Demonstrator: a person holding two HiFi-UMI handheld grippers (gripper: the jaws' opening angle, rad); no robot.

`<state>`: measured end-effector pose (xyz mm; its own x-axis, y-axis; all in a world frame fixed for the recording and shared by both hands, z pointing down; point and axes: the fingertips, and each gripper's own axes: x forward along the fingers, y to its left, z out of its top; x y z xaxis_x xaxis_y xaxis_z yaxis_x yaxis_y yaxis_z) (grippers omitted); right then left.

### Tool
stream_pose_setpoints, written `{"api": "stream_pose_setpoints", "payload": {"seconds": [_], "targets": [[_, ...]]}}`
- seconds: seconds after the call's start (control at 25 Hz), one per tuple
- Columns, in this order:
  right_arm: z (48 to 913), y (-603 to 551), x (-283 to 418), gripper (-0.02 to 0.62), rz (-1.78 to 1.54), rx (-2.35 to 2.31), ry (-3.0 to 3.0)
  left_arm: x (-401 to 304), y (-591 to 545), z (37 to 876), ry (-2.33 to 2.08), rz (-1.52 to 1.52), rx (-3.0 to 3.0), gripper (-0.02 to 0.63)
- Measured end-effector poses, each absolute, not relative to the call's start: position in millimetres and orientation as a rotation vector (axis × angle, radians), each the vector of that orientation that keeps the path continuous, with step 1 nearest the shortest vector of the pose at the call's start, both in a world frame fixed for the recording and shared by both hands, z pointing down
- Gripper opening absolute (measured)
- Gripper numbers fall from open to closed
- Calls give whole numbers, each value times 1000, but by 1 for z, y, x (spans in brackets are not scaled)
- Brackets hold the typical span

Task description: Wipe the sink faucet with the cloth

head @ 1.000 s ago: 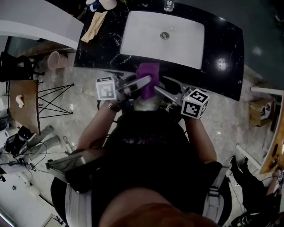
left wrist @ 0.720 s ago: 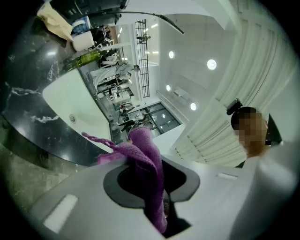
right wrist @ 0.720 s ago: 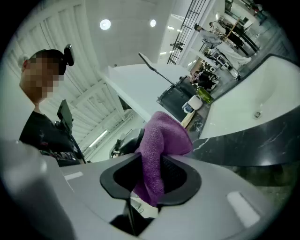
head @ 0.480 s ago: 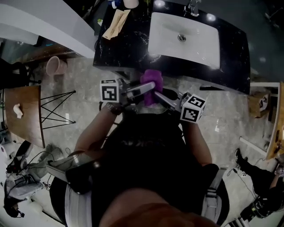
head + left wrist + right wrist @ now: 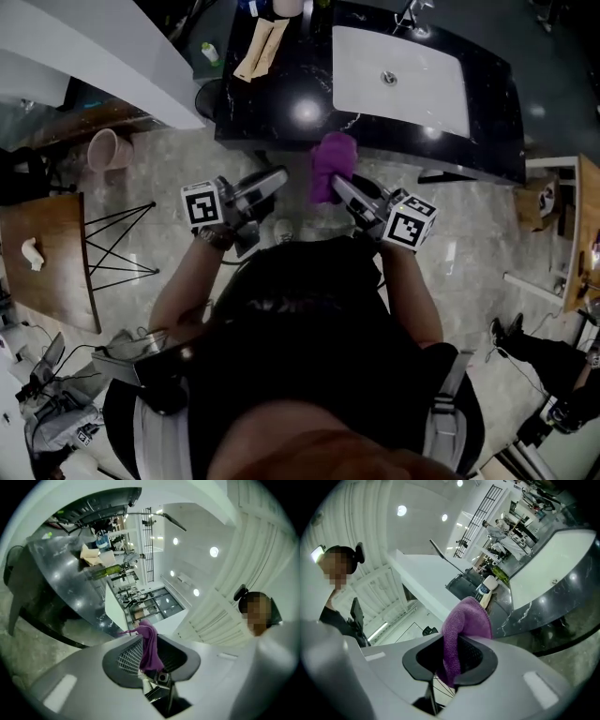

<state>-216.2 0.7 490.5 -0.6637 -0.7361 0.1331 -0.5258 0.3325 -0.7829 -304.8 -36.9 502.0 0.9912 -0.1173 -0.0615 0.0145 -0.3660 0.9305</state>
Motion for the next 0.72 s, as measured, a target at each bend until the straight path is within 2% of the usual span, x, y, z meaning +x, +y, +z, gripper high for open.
{"api": "stream_pose_setpoints", "payload": {"seconds": [0.12,0.32,0.72], "targets": [[489,-23,-210,80,-1250,-1179,2341,-325,-31,509,-103,-166,1871,2],[497,-86,-210,80,-1273,-1203,2380,-340,-13,520,-164,-38,1969,0],[588,-183,-220,81,-1661,-1432,2284,-360,5,535,-164,-29,1931,0]]}}
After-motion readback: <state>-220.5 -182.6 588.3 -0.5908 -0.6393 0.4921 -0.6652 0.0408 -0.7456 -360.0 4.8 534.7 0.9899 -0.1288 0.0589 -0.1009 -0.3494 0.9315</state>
